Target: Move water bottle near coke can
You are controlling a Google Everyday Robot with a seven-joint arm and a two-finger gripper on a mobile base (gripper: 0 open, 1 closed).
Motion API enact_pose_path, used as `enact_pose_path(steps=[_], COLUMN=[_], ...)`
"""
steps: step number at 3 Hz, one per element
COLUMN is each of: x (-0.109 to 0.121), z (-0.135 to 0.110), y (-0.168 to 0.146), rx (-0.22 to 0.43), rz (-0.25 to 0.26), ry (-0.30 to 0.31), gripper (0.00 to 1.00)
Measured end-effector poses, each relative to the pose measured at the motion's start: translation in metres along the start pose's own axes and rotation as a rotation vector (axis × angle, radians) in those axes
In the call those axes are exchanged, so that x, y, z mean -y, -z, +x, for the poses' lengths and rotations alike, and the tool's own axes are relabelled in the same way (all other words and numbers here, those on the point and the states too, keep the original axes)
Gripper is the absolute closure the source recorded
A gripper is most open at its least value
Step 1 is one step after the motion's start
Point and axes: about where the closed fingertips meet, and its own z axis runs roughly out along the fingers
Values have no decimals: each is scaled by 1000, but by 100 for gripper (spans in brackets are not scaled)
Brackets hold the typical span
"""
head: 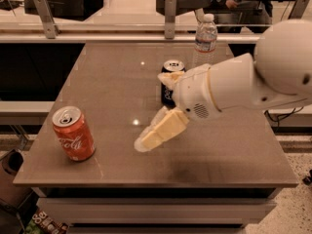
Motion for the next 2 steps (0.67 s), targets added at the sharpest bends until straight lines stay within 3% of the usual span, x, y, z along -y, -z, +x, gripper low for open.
enact_pose_path(steps=[2], x=[-16], z=[2], y=[-81], rx=[177], rz=[-36], ry=[-50], gripper=[0])
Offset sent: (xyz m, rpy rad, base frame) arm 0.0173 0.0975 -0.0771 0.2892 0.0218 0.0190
